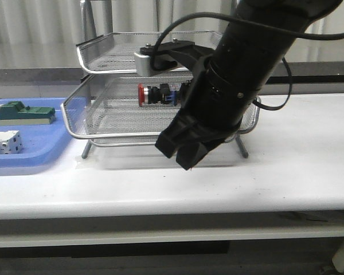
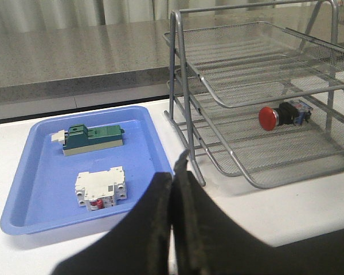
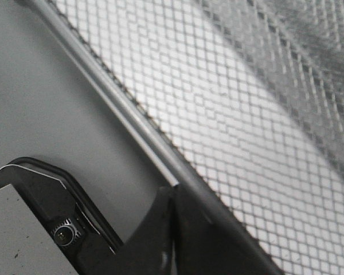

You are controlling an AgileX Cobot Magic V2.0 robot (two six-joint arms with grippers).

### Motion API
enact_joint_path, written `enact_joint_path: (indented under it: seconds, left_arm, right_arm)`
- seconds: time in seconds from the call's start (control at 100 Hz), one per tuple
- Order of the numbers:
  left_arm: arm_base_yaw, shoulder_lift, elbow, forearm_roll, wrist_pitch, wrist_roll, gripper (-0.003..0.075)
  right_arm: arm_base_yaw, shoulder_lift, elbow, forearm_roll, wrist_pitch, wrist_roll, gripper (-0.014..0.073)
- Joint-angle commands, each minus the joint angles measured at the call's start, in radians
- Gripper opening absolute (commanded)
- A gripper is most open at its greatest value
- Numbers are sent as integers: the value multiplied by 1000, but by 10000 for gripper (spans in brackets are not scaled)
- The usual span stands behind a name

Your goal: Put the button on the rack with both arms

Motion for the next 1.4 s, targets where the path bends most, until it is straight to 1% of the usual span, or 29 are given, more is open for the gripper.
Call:
enact_joint_path:
  seconds: [0.0,0.24,0.34,0.46,0.63,0.81,1.04,1.22,1.39]
  left_arm:
    - [2,9,-27,-31,-65,-3,-20]
    - [2,9,-27,-31,-65,-3,-20]
    - [2,9,-27,-31,-65,-3,-20]
    - [2,9,-27,-31,-65,-3,-20]
    - [2,9,-27,-31,-65,-3,-20]
    - [2,9,-27,-31,-65,-3,-20]
    - [2,9,-27,-31,-65,-3,-20]
    - [2,9,-27,-31,-65,-3,-20]
    - [2,9,-27,-31,-65,-3,-20]
  right_arm:
    - [-45,-9,-92,-35,-80,-8,-61]
    - [-113,73,-236,-60,-75,-8,-61]
    - [-115,75,-263,-60,-59,-8,-61]
    - [-112,69,-282,-60,-5,-7,-61]
    - [-102,41,-282,-51,68,2,-61]
    - [-103,-34,-277,-51,140,41,-61]
    - [-106,-184,-197,-73,149,82,-61]
    - [-106,-339,-87,-208,140,196,-61]
    - [-106,-499,7,-379,140,366,-61]
